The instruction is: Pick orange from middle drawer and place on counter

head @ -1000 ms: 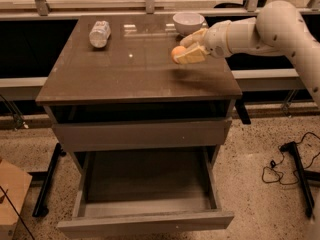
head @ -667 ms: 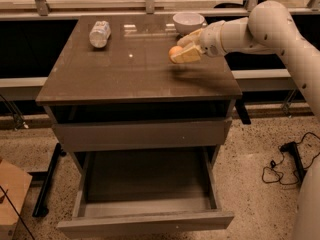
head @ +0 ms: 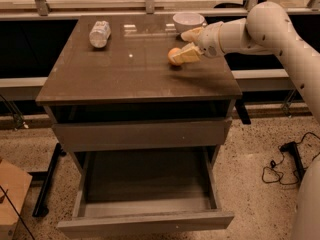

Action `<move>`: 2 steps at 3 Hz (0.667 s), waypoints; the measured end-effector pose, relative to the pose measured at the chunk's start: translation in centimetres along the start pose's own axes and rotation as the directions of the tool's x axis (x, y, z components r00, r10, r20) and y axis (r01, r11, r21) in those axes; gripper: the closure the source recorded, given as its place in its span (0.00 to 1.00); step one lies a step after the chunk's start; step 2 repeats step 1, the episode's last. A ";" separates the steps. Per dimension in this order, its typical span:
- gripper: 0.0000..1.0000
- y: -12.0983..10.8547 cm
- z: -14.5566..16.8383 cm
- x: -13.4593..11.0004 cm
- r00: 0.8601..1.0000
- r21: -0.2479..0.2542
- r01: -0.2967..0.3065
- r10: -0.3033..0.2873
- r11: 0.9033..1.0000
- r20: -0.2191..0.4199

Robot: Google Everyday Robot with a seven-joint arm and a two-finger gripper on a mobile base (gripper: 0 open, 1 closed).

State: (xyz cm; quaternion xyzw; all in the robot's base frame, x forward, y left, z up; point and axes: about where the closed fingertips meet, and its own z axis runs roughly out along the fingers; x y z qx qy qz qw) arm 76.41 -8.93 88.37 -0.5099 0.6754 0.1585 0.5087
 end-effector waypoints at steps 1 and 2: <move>0.00 0.1 0.2 0.0 1.000 -0.003 0.000 0.000 1.000 0.001; 0.00 0.1 0.2 0.0 1.000 -0.003 0.000 0.000 1.000 0.001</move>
Offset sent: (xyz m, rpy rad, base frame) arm 0.0000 0.0000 0.0000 0.0000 0.0000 0.0000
